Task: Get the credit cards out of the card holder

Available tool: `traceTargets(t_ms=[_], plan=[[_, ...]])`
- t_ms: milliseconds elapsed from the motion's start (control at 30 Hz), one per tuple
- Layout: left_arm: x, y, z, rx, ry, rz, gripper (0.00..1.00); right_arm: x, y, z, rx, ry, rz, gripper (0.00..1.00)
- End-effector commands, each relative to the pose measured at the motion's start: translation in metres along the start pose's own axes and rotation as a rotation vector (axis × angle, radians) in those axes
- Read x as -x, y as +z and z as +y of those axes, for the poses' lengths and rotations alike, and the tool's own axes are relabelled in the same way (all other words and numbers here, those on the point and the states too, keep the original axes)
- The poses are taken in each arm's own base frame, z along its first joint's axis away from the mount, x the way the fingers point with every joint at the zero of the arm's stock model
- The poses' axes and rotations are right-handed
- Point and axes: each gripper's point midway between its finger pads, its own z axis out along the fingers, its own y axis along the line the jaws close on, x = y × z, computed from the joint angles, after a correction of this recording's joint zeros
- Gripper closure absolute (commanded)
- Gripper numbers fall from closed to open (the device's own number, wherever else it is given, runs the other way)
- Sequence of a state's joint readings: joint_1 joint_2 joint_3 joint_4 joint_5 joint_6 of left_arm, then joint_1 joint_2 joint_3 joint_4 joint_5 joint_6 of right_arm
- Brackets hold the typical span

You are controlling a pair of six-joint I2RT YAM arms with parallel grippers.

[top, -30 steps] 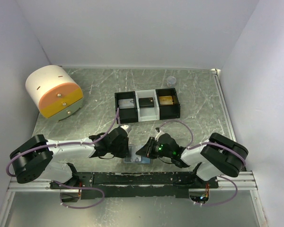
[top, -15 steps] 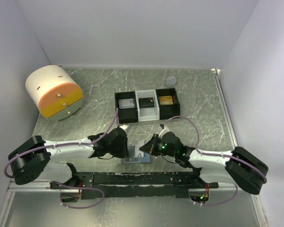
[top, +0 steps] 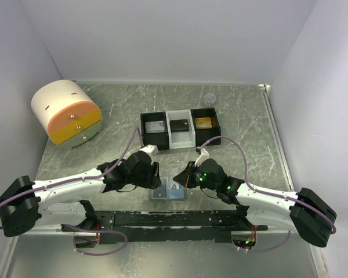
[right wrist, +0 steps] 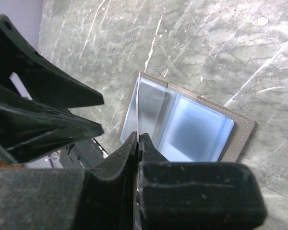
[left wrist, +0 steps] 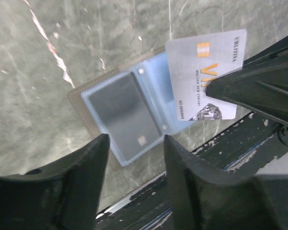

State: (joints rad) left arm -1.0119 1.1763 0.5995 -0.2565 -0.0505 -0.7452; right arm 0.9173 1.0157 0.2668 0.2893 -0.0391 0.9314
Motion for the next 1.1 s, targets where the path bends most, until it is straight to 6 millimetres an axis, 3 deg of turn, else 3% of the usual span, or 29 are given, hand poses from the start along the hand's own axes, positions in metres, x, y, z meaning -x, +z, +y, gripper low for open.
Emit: traceTargets(t_ms=[0,67,200,333,567,733,833,1067], plan=[[0.028,-0.026,0.018,0.136,0.125,-0.077,0.32,0.008,-0.002,0.013,0.064,-0.095,-0.029,1.0],[0.037,-0.037,0.027,0.197,0.15,-0.107,0.18,0.01,-0.003,0.017,0.082,-0.129,-0.037,1.0],[0.057,-0.056,0.029,0.229,0.188,-0.153,0.0,0.014,-0.004,0.027,0.105,-0.202,-0.055,1.0],[0.075,-0.07,0.05,0.302,0.177,-0.153,0.0,0.017,-0.007,0.038,0.134,-0.284,-0.09,1.0],[0.126,-0.108,0.116,0.445,0.063,-0.285,0.0,0.026,-0.009,0.052,0.117,-0.503,-0.143,1.0],[0.132,-0.129,0.155,0.579,-0.076,-0.379,0.0,0.041,-0.004,0.053,0.03,-0.697,-0.155,1.0],[0.132,-0.14,0.164,0.644,-0.107,-0.407,0.0,0.055,0.0,0.055,-0.005,-0.829,-0.193,1.0],[0.139,-0.159,0.163,0.648,-0.116,-0.496,0.0,0.098,0.01,0.058,-0.139,-1.001,-0.31,1.0]])
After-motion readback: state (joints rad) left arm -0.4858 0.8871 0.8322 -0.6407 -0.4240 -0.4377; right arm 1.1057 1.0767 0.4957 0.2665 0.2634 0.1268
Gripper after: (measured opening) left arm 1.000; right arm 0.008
